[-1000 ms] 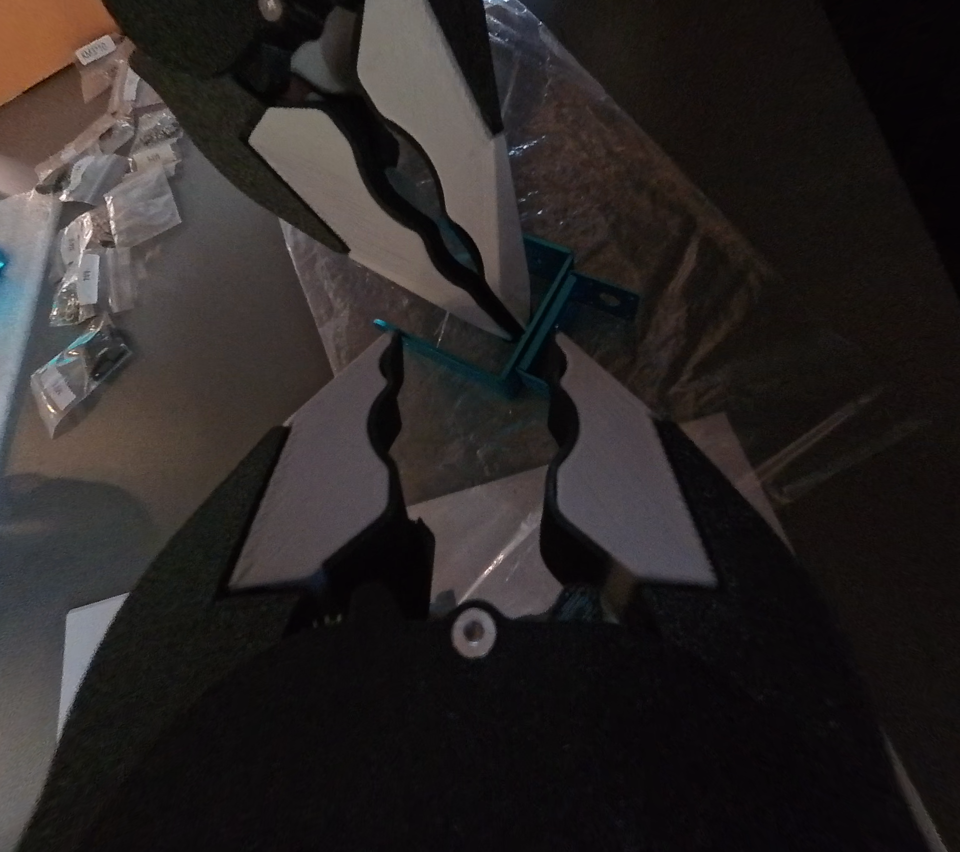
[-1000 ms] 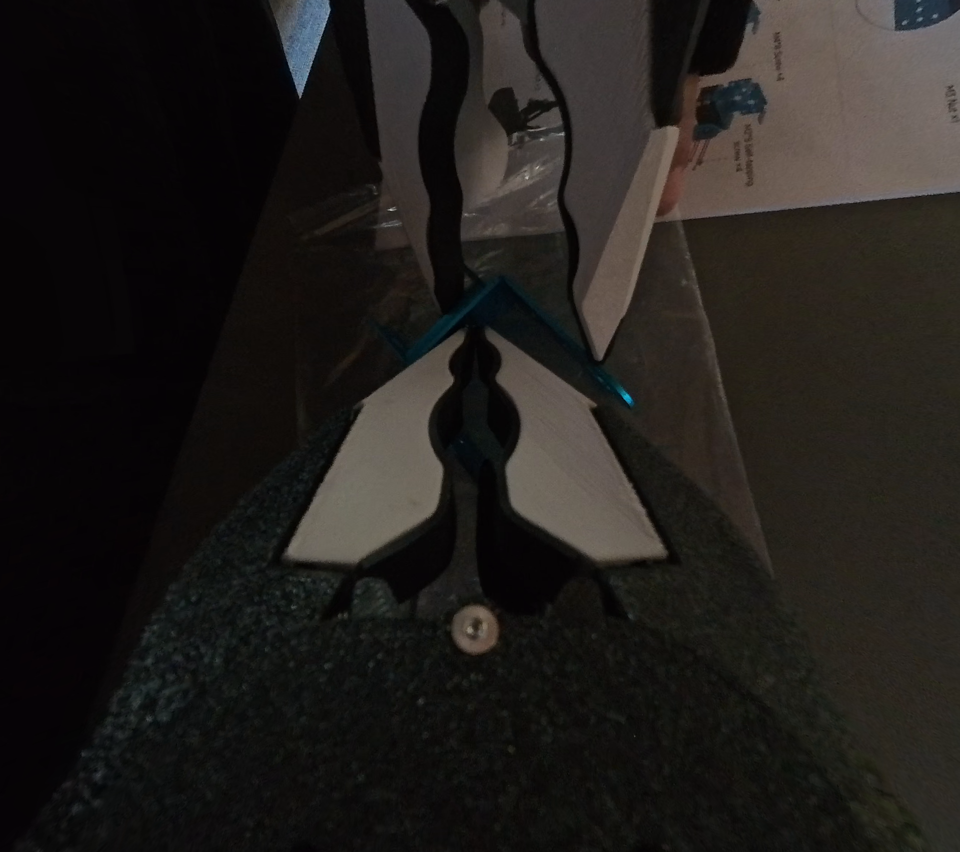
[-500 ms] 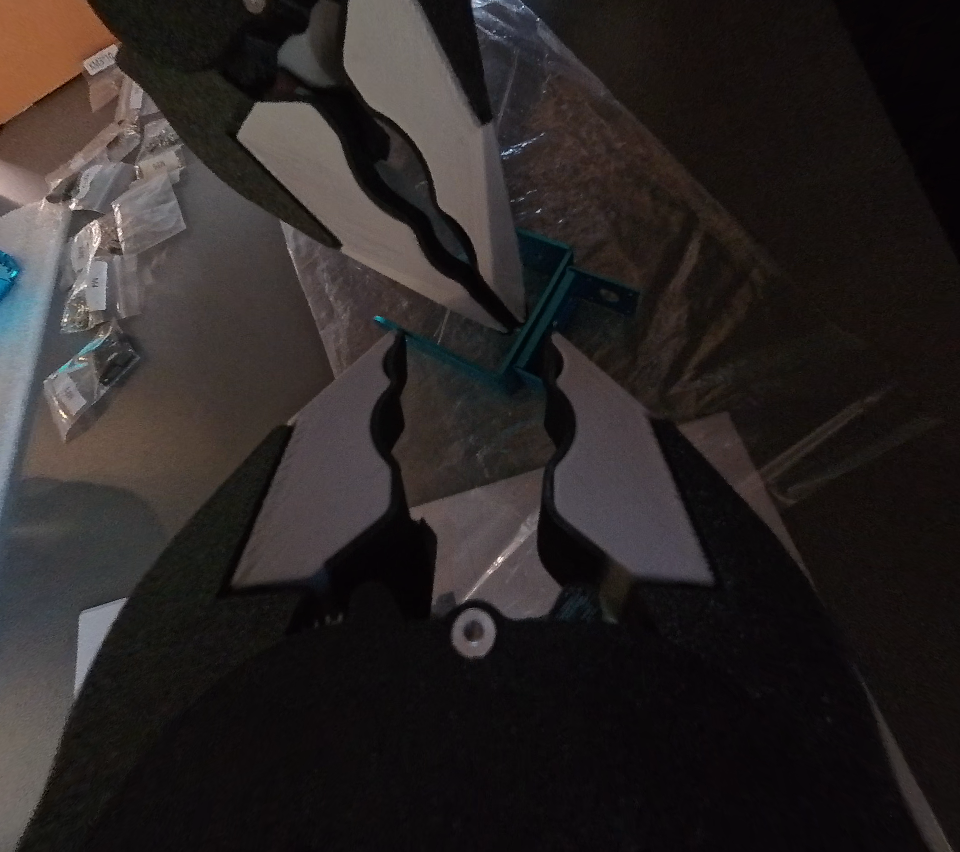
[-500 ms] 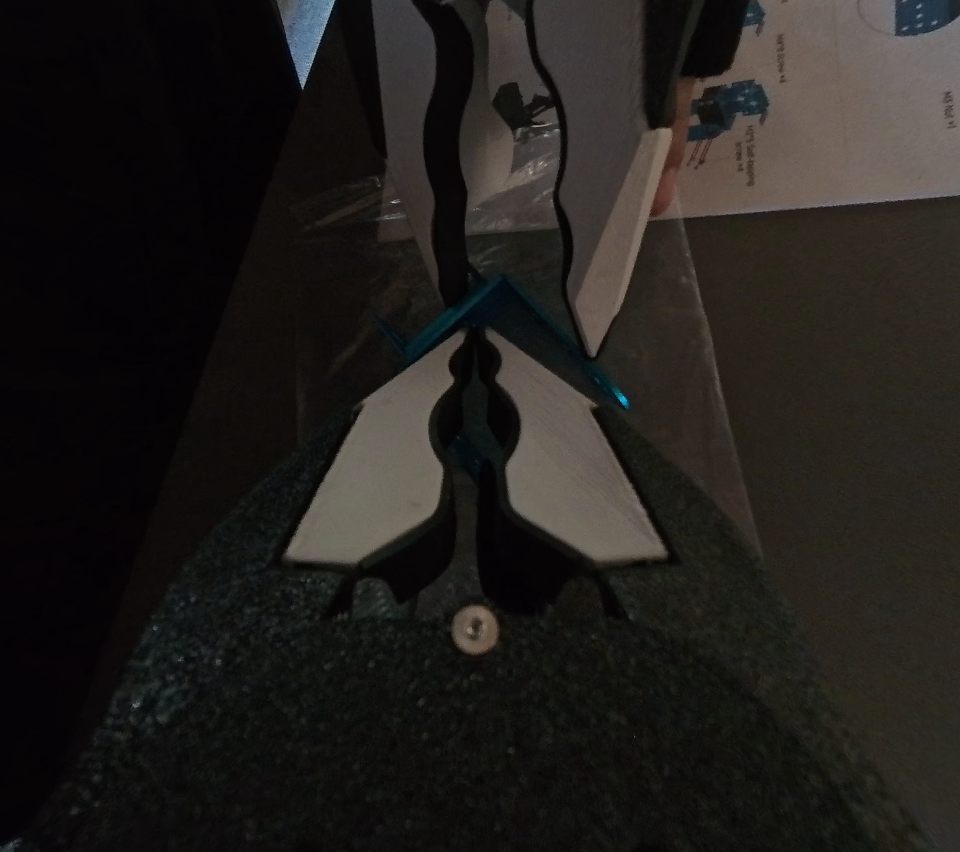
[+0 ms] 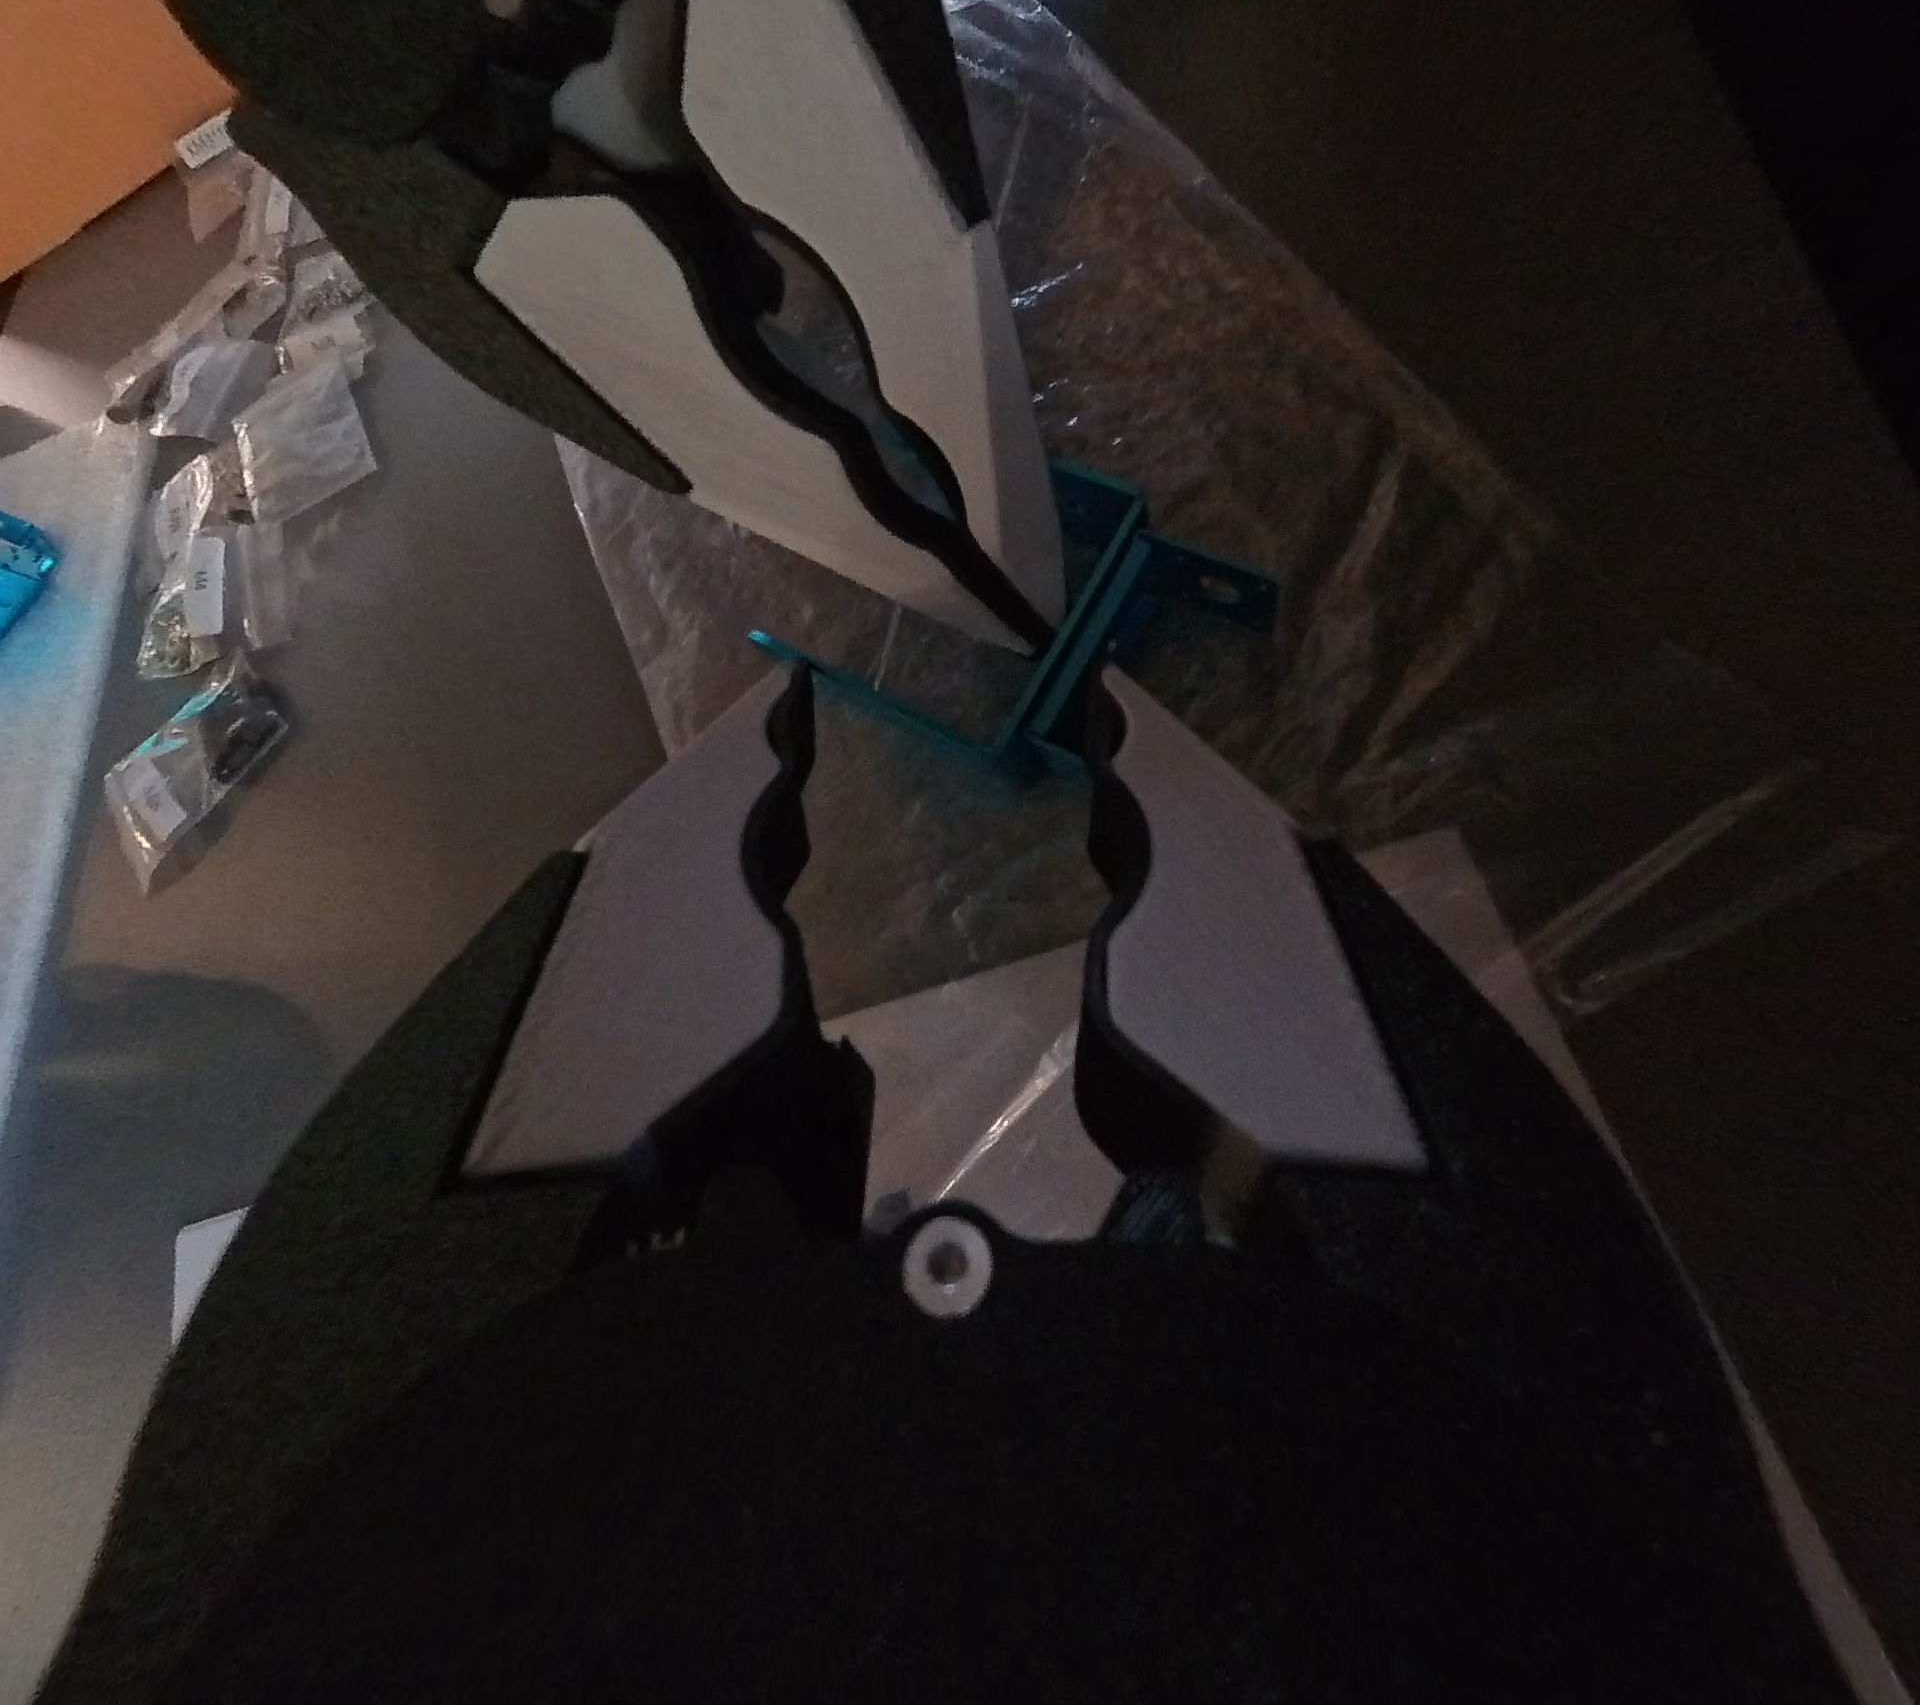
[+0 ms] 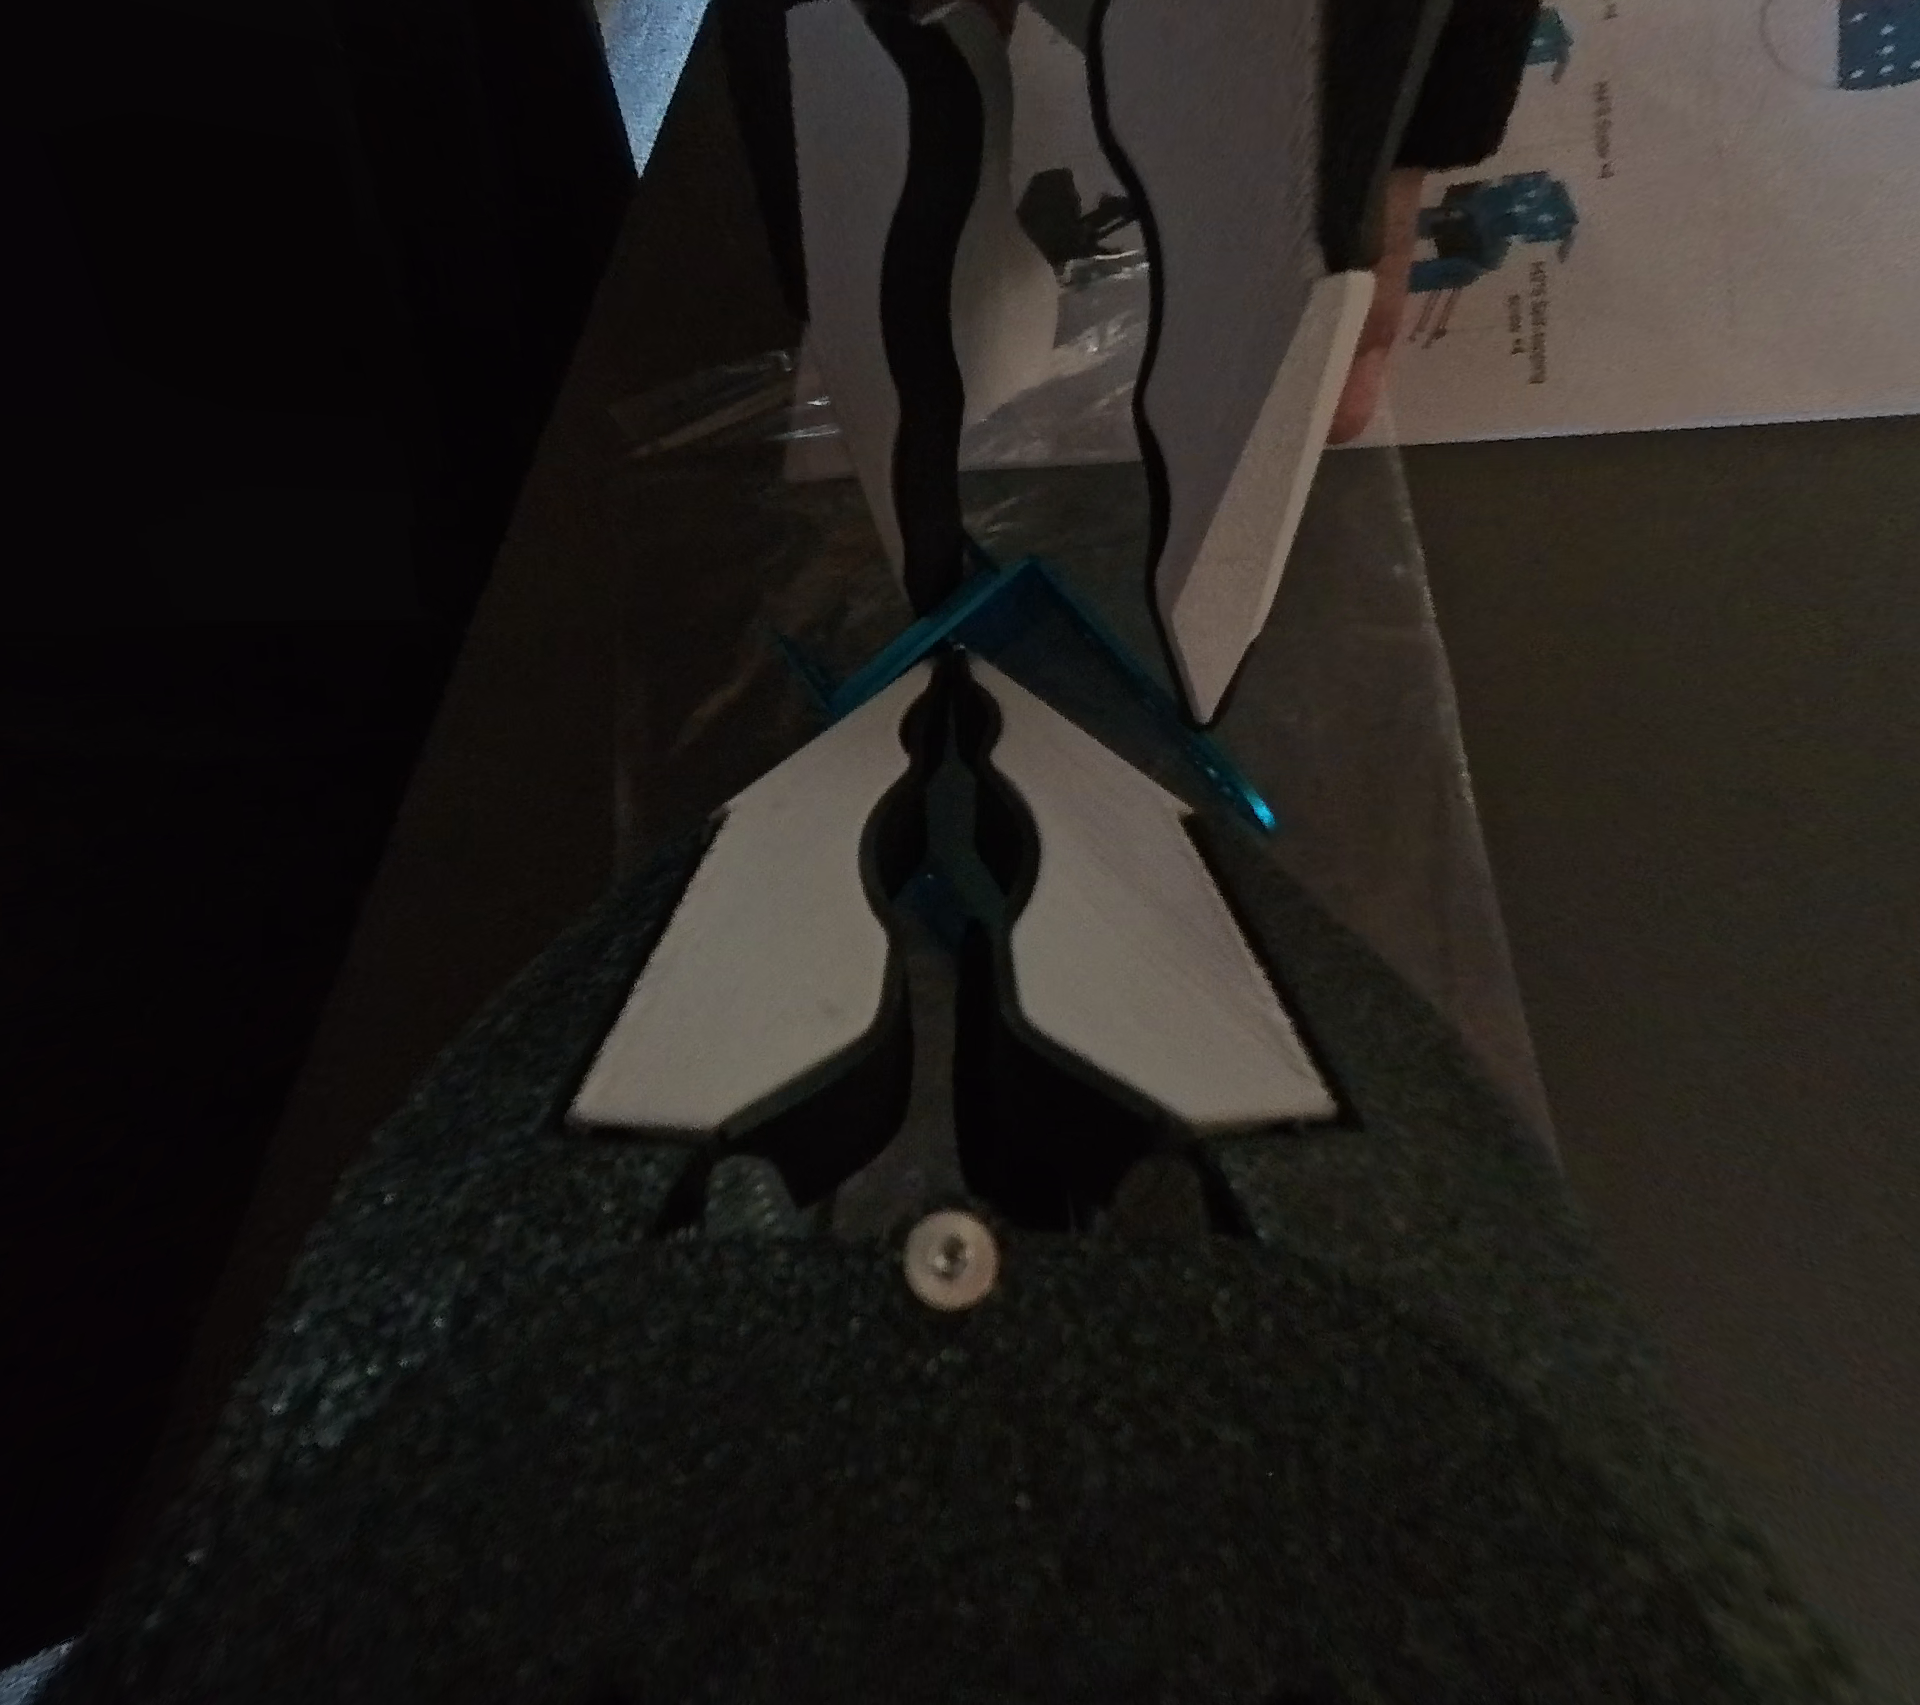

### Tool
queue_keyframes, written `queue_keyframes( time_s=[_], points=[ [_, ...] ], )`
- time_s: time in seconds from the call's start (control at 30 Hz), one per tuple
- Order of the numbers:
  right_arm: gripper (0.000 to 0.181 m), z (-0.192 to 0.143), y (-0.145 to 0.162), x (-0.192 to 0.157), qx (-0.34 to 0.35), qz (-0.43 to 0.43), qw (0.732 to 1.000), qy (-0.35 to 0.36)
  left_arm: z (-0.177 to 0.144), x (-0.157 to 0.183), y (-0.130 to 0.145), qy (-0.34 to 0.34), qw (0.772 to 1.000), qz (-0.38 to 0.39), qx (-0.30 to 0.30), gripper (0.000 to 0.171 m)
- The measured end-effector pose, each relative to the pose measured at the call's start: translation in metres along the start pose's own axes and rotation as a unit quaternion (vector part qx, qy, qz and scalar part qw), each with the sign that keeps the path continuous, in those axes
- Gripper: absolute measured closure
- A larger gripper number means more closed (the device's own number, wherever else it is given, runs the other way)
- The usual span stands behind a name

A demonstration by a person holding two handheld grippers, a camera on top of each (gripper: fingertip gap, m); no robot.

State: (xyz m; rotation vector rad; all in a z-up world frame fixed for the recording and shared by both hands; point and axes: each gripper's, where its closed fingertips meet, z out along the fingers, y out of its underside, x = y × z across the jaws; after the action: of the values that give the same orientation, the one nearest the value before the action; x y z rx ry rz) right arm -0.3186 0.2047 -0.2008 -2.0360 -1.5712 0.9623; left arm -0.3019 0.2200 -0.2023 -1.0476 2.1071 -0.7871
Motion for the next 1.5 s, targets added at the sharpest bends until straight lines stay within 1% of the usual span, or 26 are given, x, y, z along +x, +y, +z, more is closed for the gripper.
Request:
queue_keyframes(
  time_s=[0.53,1.13,1.3,1.4,1.43,1.47,1.5],
  points=[
    [0.181,0.001,0.001,0.001,0.008,0.032,0.999,-0.029,0.001,0.001,-0.001,-0.001,1.000,0.006,0.000,0.121],
    [0.179,-0.001,0.002,0.002,0.005,0.033,0.999,-0.024,0.001,0.001,-0.001,-0.002,1.000,0.006,-0.001,0.121],
    [0.179,-0.010,0.003,0.006,0.011,0.023,1.000,-0.012,0.001,0.001,-0.001,-0.003,1.000,0.006,-0.001,0.121],
    [0.163,-0.027,0.004,0.009,0.029,0.001,1.000,-0.004,0.000,0.001,0.000,-0.002,1.000,0.004,-0.003,0.121],
    [0.152,-0.032,0.007,0.008,0.035,-0.008,0.999,-0.008,0.000,0.001,0.001,0.001,1.000,0.002,-0.005,0.121],
    [0.136,-0.036,0.009,0.006,0.040,-0.016,0.999,-0.015,-0.001,0.001,0.002,0.003,1.000,0.000,-0.005,0.120],
    [0.128,-0.039,0.011,0.009,0.043,-0.021,0.999,-0.003,-0.002,0.001,0.002,0.005,1.000,-0.003,-0.005,0.119]
  ],
)
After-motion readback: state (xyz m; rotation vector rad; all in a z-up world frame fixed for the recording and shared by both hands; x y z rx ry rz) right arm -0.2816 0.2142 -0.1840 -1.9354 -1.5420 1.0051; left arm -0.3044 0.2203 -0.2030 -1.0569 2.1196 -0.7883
